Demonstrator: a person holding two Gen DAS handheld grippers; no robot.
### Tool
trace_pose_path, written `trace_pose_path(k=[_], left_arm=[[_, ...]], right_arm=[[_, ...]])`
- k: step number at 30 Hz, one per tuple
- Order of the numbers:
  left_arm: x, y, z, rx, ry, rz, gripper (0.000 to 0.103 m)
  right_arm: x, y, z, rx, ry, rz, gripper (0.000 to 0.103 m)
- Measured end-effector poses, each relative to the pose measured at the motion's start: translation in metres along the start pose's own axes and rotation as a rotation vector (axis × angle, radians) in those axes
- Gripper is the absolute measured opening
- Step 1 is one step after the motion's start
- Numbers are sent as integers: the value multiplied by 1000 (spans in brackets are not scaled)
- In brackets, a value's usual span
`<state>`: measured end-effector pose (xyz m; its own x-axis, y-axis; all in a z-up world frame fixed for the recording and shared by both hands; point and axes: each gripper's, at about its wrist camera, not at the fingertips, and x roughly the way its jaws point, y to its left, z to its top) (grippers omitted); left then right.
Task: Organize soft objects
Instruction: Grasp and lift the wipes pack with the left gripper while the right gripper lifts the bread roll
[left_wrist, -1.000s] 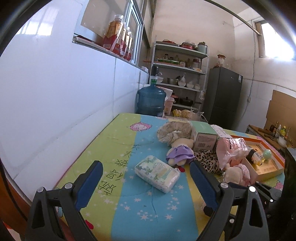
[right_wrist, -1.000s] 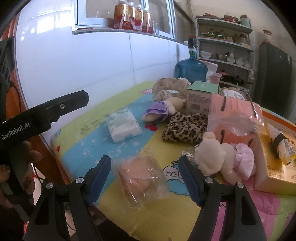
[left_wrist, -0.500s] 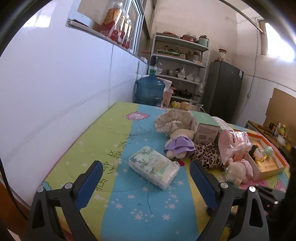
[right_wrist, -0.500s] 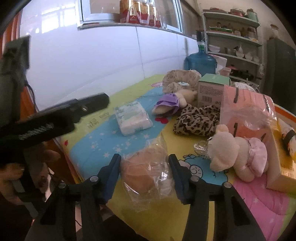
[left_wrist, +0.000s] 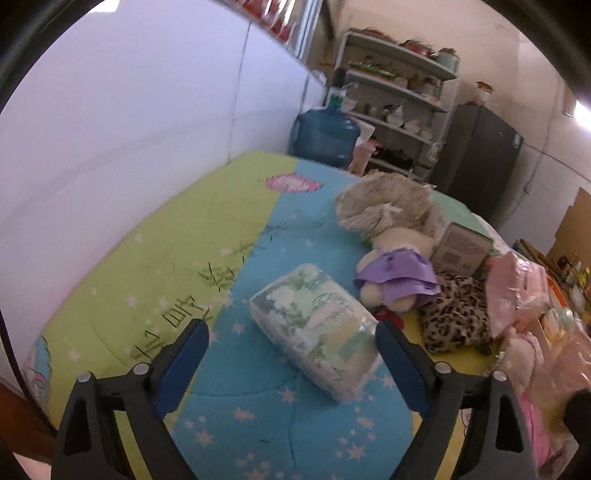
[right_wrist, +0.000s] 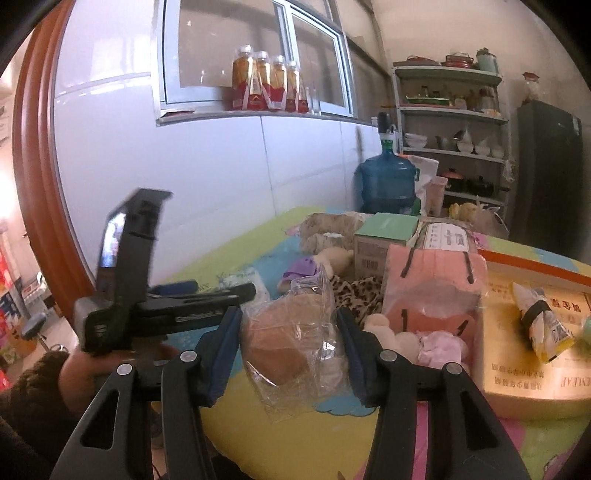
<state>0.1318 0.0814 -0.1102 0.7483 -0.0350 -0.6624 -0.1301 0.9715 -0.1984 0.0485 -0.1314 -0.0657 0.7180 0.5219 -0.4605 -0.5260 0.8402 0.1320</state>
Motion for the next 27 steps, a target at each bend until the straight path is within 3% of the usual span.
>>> trace_pose_path(k=[3, 8, 12, 13, 21, 27], left_arm=[[7, 1, 1, -23, 13, -10, 90], [17, -13, 7, 24, 50, -3, 84], [19, -29, 10, 57, 54, -78, 35], [19, -33, 10, 67, 52, -84, 30], [3, -48, 6, 112, -7, -67, 25], [-33, -51, 8, 151, -86, -47, 25]], right_arm=[[-3, -7, 0, 16, -12, 18, 54], [0, -15, -1, 42, -23, 40, 54], [5, -19, 0, 54, -20, 52, 54], [5, -20, 0, 55, -20, 53, 54], [5, -26, 1, 61, -16, 46, 54], [2, -23, 5, 57, -30, 37, 54]])
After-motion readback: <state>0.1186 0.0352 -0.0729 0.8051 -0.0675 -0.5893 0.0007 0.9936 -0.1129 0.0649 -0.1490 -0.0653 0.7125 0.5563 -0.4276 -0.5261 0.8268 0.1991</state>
